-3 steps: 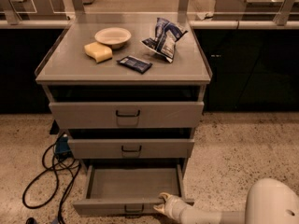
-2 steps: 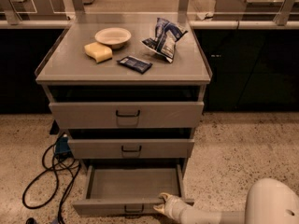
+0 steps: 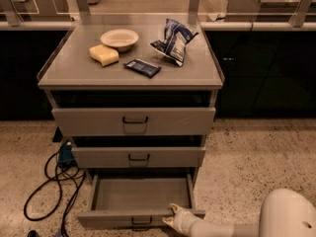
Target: Open bottom drawer
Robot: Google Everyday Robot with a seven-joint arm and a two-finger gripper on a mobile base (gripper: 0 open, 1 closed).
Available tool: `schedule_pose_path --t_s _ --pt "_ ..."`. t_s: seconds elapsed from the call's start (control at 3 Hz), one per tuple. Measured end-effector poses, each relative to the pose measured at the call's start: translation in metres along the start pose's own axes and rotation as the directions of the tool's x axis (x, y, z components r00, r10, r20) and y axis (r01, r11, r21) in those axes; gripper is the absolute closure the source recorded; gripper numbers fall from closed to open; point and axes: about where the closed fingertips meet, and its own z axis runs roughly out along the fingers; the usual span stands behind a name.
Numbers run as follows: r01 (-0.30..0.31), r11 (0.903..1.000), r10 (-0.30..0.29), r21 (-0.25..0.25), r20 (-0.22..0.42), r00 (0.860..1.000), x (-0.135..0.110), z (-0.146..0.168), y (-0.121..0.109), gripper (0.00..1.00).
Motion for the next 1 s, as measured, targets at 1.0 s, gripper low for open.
schedule_pose_path --t_s 1.0 --pt "0.000 1.0000 0.000 0.000 0.000 1.000 0.0000 0.0000 0.0000 0.00"
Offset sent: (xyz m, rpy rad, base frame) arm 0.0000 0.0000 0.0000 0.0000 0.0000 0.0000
